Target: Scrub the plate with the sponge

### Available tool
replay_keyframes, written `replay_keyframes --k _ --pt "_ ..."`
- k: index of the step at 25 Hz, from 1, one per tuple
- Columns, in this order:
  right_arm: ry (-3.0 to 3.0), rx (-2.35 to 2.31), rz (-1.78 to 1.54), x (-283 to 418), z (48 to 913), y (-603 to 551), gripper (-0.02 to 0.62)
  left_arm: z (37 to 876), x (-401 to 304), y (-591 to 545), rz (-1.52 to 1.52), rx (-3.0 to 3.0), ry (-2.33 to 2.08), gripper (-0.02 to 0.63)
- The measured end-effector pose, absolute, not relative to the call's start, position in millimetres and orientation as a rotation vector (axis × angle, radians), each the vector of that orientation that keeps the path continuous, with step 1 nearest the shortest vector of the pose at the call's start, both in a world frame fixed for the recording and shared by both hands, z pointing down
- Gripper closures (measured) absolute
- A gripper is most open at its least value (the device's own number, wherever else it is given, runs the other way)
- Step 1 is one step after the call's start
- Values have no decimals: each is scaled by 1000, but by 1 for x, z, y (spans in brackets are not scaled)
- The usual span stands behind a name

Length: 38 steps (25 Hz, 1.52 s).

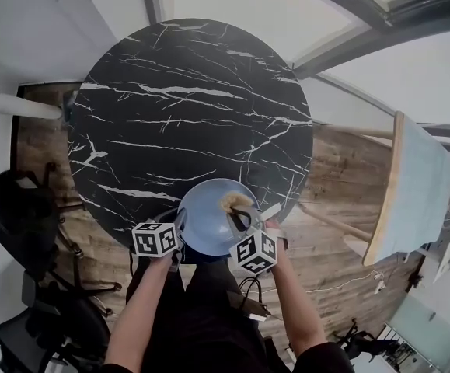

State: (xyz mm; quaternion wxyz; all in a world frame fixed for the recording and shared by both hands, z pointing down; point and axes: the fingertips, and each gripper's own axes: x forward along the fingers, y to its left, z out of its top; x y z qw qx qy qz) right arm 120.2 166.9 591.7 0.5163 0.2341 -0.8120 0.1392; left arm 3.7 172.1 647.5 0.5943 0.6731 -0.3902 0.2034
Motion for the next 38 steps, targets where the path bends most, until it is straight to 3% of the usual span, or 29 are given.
replay_keyframes --k 8,31,38 --pt "-1858 321 193 101 644 149 572 649 7 136 391 1520 -934 581" --pt "-1635 -131 186 130 656 286 574 647 7 136 415 1539 -936 569" --pt "-1515 -465 235 128 656 306 574 646 12 137 444 1565 -928 569"
